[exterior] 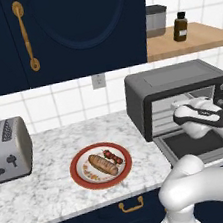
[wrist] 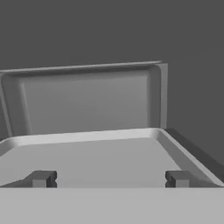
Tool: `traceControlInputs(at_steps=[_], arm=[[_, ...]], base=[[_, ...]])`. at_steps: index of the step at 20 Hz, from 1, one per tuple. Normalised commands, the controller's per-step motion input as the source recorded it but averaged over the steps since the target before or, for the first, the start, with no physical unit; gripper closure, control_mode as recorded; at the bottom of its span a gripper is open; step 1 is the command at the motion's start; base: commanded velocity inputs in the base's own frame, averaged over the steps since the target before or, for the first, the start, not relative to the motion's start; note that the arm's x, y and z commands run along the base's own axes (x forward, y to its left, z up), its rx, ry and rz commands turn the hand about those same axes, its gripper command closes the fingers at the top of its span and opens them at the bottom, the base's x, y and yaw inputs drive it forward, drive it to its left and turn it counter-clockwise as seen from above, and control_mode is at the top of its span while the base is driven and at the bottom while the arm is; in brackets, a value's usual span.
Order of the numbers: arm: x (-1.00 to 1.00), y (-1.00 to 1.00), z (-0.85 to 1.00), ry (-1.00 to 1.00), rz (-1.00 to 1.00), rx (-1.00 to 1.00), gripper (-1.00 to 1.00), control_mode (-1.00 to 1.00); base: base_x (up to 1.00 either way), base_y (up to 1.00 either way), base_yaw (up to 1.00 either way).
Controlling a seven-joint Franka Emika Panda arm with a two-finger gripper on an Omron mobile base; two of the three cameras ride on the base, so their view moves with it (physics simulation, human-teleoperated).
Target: Pick up the kebab skewer and baguette bread, and place them inside the toaster oven. Close the toaster oven door and start by setting the timer.
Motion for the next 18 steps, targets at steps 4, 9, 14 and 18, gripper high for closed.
traceControlInputs(at_steps=[4, 9, 14, 18], arm=[[0.01, 0.08, 0.08, 0.09, 0.00, -0.01, -1.00, -1.00], [0.17, 0.24, -0.03, 0.15, 0.00, -0.02, -1.00, -1.00], [0.32, 0.10, 0.00, 0.06, 0.00, 0.00, -1.00, -1.00], [0.12, 0.02, -0.19, 0.05, 0.00, 0.00, -1.00, -1.00]], base=[[0.00, 0.00, 0.00], [0.00, 0.00, 0.00], [0.00, 0.00, 0.00], [0.00, 0.00, 0.00]])
